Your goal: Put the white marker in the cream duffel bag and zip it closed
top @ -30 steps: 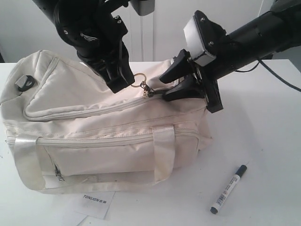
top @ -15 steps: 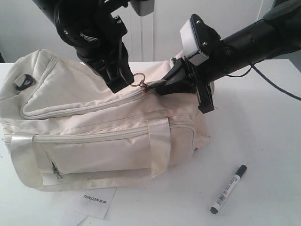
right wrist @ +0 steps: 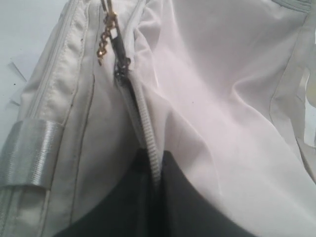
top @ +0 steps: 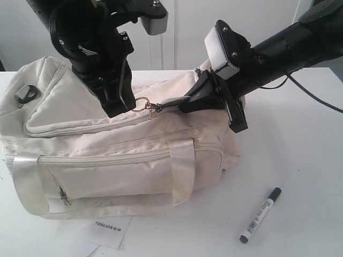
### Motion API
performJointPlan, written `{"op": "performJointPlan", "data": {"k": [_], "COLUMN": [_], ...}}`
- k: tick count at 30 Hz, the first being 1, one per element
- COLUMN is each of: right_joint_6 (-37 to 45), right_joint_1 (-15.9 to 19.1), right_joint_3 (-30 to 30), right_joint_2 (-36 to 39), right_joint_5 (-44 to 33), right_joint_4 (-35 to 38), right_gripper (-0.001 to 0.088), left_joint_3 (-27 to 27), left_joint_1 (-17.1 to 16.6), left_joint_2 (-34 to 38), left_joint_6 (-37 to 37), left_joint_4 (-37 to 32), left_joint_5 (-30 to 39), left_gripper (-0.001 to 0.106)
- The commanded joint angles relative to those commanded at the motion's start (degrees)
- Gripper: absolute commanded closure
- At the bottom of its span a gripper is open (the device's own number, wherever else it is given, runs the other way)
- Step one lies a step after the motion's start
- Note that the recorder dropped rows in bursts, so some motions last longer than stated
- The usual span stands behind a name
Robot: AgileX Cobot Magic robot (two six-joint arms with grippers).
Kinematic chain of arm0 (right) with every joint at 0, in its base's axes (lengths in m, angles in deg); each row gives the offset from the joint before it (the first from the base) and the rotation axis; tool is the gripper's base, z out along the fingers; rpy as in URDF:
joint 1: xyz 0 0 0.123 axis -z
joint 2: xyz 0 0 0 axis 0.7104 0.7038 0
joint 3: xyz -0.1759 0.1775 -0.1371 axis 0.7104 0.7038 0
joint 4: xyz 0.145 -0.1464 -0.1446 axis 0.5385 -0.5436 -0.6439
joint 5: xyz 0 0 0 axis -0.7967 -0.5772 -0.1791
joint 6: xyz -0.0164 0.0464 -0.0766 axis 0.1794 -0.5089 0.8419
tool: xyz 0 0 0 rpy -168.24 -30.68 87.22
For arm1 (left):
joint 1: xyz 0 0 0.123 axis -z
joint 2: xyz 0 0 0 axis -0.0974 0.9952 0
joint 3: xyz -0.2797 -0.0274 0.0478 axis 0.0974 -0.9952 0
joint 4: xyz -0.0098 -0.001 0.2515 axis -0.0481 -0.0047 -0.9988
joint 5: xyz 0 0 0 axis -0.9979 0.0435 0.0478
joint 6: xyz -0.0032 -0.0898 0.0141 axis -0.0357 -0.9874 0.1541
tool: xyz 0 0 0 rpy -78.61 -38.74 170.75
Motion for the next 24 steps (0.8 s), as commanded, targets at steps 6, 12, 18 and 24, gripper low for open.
{"op": "performJointPlan", "data": {"k": [6,12,18,24], "right_joint_6": [0.0,-0.4,-1.4,-1.7], "right_joint_1": [0.0,0.0,0.0,0.0], "right_joint_3": [0.0,0.0,0.0,0.0], "right_joint_2": [0.0,0.0,0.0,0.0], "right_joint_5": [-0.2,-0.1,-0.1,-0.1], "right_joint_4": [-0.1,-2.2,-3.0,-3.0], "right_gripper": [0.0868,0.0868,0.0868,0.0868], "left_joint_3": [0.0,-0.1,-0.1,-2.3], "left_joint_1": [0.0,0.0,0.0,-1.8], "left_joint_2": [0.0,0.0,0.0,0.0], "left_joint_6": [-0.8,-0.8,-0.8,-0.2], "left_joint_4": [-3.5,-3.0,-3.0,-3.0], "left_joint_5": [0.0,0.0,0.0,0.0], "left_gripper": [0.105,0.105,0.105,0.105]}}
